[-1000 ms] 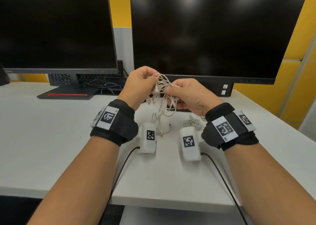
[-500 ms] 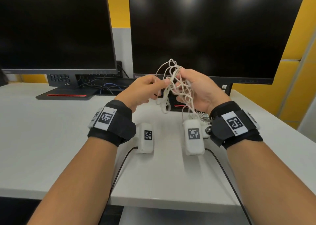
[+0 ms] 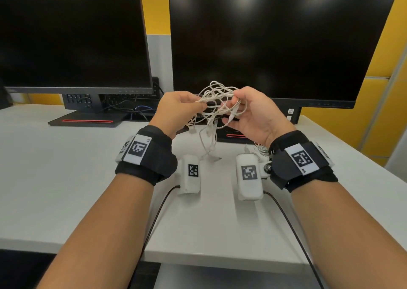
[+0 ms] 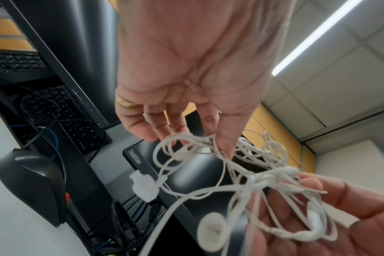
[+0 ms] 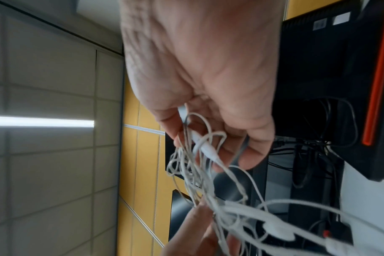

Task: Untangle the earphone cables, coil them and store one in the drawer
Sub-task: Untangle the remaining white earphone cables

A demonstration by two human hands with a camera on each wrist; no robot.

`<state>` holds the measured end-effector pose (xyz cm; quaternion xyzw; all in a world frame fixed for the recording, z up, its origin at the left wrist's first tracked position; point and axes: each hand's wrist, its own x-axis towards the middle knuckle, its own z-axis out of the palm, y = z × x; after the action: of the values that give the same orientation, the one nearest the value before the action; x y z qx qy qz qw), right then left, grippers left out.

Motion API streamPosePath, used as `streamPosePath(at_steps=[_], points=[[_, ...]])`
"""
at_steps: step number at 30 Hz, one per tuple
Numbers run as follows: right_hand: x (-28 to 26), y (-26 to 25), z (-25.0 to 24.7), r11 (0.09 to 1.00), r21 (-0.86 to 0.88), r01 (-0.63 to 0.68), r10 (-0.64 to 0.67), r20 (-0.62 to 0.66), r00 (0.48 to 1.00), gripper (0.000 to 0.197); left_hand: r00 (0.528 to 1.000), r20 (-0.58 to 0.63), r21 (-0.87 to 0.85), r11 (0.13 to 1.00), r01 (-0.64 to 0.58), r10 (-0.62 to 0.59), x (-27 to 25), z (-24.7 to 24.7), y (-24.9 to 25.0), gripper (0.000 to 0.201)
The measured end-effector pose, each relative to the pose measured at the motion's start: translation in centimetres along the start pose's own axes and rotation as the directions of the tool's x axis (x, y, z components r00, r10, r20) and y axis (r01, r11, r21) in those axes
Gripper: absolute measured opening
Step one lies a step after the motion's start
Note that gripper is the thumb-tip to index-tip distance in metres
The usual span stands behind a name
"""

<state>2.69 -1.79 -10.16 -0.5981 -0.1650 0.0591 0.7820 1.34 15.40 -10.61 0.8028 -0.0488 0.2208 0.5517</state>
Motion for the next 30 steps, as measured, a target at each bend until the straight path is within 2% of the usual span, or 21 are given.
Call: streamPosePath(at_steps=[7,12,14,18,20,23,26,27,30], points=[[0.1,0.2,0.4,0.953,-0.264,-0.150,0.138,-0.064,0.988,0.023,0.982,-0.187,-0.039,0.998,-0.039,0.031,0.8,0.1,-0.7,0.012],[0.0,0.3,0.5,0.904,-0.378,-0.199,0.148,-0.160,0.976,0.018,0.983,-0.183,0.077,0.997,-0.016,0.030,1.3,-0.2,-1.2,0.009],[0.1,0.4,0.5,0.878,-0.454,-0.149,0.079,-0.169,0.982,0.010,0.989,-0.146,0.095,0.995,0.016,-0.002,1.2,-0.4,-1.1,0.004],[0.0,0.2,0.6,0.839,-0.537,0.089,-0.152,-0.075,0.985,0.029,0.994,-0.112,0.151,0.988,0.030,-0.013,0.8,-0.2,-0.7,0.014],[-0.3,0.3,0.8,0.793,-0.586,0.168,-0.212,-0.007,0.977,0.021,0.996,-0.084,0.157,0.988,0.016,-0.003,0.5,0.0,-0.4,0.017],[-0.5,0.7,1.0,0.694,-0.696,0.186,-0.208,0.054,0.977,0.011,1.000,-0.012,0.120,0.993,-0.021,0.023,-0.1,0.2,0.1,0.016],[-0.3,0.7,0.7,0.623,-0.764,0.167,-0.233,0.022,0.972,0.010,0.997,0.078,0.111,0.993,-0.037,0.028,-0.4,0.3,0.4,0.010],[-0.3,0.6,0.6,0.639,-0.752,0.159,-0.236,0.006,0.972,0.012,0.995,0.092,0.127,0.991,-0.037,0.025,-0.3,0.3,0.4,0.009],[-0.2,0.0,0.4,0.768,-0.630,0.115,-0.174,-0.033,0.984,0.015,0.998,0.050,0.165,0.986,-0.034,0.026,0.0,0.3,0.1,0.012]])
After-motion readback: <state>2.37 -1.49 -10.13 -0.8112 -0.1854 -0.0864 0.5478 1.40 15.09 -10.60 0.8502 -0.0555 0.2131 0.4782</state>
